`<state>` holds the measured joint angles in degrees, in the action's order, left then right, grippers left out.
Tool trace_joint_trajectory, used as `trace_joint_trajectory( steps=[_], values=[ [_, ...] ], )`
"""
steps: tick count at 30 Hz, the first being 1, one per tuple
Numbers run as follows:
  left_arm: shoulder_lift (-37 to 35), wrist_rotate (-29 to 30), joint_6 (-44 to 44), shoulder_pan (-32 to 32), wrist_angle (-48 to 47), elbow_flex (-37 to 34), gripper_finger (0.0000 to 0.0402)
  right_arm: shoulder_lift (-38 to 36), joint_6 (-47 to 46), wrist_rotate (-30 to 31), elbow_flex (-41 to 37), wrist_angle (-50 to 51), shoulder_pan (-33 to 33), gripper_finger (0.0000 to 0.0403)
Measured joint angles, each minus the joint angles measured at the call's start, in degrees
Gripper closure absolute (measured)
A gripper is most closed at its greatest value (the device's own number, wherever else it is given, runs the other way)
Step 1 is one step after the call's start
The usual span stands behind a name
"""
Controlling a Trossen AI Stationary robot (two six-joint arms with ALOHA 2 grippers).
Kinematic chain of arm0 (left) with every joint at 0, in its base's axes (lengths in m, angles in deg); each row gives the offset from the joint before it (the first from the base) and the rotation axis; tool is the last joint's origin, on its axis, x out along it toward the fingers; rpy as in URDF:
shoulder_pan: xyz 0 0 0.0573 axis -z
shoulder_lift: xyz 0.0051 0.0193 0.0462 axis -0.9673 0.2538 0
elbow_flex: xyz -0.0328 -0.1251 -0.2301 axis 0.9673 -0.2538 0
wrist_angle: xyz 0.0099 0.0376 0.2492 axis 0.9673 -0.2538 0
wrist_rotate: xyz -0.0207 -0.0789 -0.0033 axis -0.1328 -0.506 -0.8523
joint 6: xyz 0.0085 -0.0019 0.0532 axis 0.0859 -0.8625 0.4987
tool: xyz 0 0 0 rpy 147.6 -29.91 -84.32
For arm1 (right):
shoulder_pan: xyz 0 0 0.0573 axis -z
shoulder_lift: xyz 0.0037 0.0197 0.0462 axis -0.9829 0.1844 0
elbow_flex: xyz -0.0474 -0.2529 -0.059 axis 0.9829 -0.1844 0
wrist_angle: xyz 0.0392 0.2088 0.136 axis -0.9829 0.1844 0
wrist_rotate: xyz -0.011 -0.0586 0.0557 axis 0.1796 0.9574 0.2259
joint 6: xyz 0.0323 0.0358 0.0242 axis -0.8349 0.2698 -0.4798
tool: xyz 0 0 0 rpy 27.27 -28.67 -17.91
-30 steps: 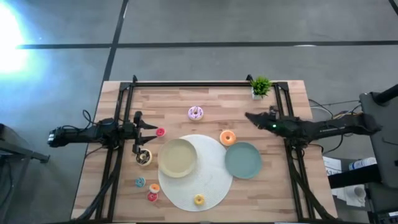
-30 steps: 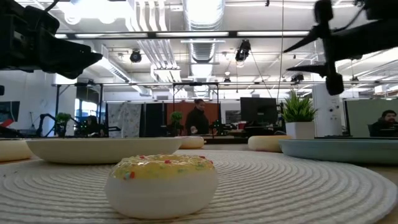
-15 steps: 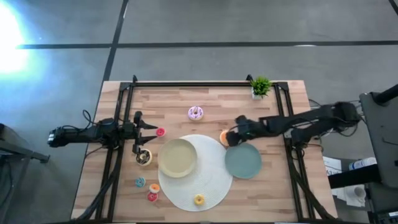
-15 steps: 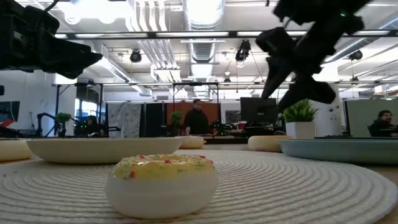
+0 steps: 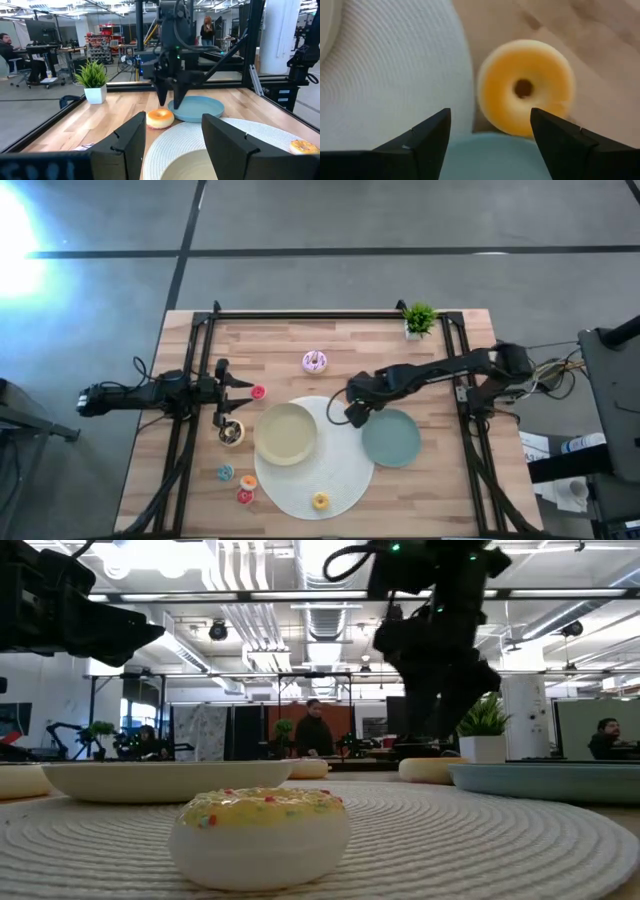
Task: Pick & Place donuts
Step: Put the big pink donut on the blue plate
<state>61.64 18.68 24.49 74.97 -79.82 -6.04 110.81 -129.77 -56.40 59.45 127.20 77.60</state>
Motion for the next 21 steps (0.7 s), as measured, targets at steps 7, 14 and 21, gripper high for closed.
trace_joint_trajectory(
  steps=[7,14,21],
  values=[
    [0.0,0.0,0.0,0.0,0.0,0.0,0.0234,7.7,-1.1,0.8,7.2,7.0,-0.1,0.0158],
    [0.0,0.0,0.0,0.0,0.0,0.0,0.0234,11.1,-2.7,0.6,9.6,7.7,-0.1,0.0168],
    [0.1,0.0,0.0,0.0,0.0,0.0,0.0234,15.6,-3.2,0.6,10.1,7.4,0.1,0.0176]
  ],
)
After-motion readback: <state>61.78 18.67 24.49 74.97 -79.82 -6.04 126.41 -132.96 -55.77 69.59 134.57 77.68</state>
